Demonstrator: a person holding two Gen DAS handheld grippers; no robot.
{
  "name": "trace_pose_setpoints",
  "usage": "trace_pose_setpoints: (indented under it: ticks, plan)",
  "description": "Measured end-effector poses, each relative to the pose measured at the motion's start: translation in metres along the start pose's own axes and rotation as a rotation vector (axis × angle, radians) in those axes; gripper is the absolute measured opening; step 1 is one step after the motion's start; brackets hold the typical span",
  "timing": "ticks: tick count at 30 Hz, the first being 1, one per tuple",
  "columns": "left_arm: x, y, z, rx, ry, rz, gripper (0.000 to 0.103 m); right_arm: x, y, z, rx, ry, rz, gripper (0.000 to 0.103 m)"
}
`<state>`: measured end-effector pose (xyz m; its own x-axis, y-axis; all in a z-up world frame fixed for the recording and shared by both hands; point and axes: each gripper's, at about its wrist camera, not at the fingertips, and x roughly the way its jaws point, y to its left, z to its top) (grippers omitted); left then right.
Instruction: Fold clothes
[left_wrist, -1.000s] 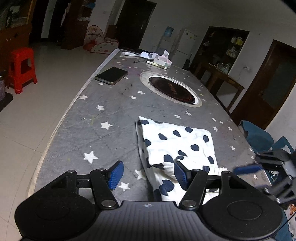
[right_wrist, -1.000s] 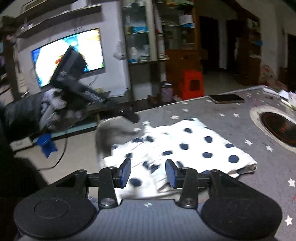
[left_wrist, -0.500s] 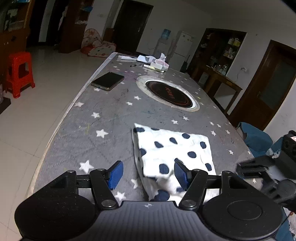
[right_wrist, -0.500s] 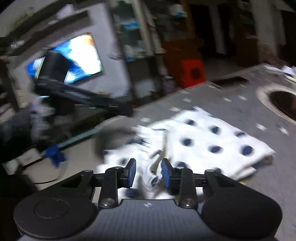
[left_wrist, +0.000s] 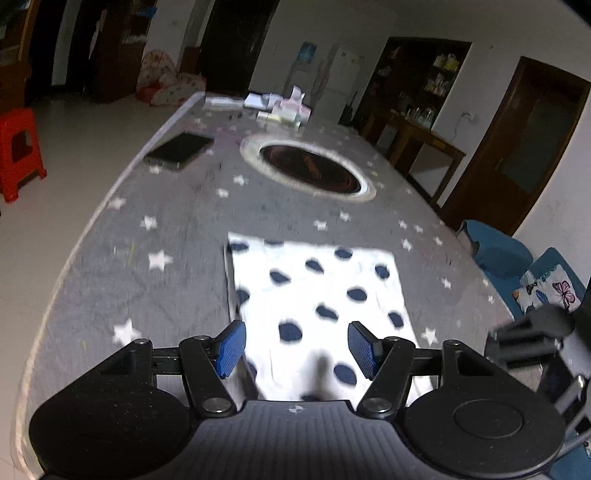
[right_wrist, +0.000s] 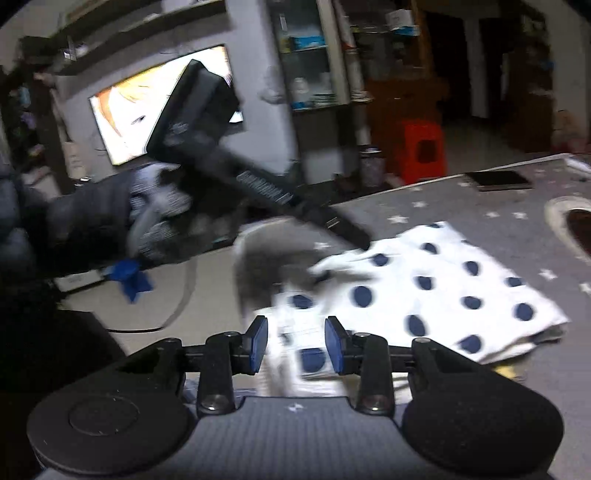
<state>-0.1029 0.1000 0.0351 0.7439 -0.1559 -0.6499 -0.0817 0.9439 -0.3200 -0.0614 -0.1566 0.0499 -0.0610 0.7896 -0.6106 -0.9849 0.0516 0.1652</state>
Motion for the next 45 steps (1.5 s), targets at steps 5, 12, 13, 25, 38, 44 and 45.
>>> trace_pose_setpoints:
  ticks: [5,12,13,25,38,44,45]
  plan:
    - [-0.005,0.005,-0.017,-0.044,0.021,0.005,0.064,0.013,0.005,-0.002,-0.064,0.057,-0.037,0.034]
    - [-0.010,0.005,-0.038,-0.043,0.075,0.025,0.063,0.020,0.019,-0.006,-0.142,0.104,-0.078,0.034]
    - [-0.012,0.006,-0.039,-0.055,0.081,0.013,0.062,0.020,0.021,-0.006,-0.153,0.107,-0.077,0.034]
    - [-0.024,-0.002,-0.039,-0.038,0.129,-0.080,0.028,0.025,0.028,-0.006,-0.217,0.133,-0.092,0.026]
    - [-0.024,-0.020,-0.005,0.026,-0.025,-0.128,0.028,-0.011,-0.021,0.014,-0.006,-0.021,-0.116,0.029]
    - [0.010,-0.037,-0.018,0.061,0.074,-0.186,0.028,0.004,-0.055,0.015,0.058,-0.033,-0.329,0.029]
    - [0.012,-0.040,-0.022,0.071,0.086,-0.196,0.028,0.008,-0.060,0.015,0.055,-0.030,-0.350,0.029]
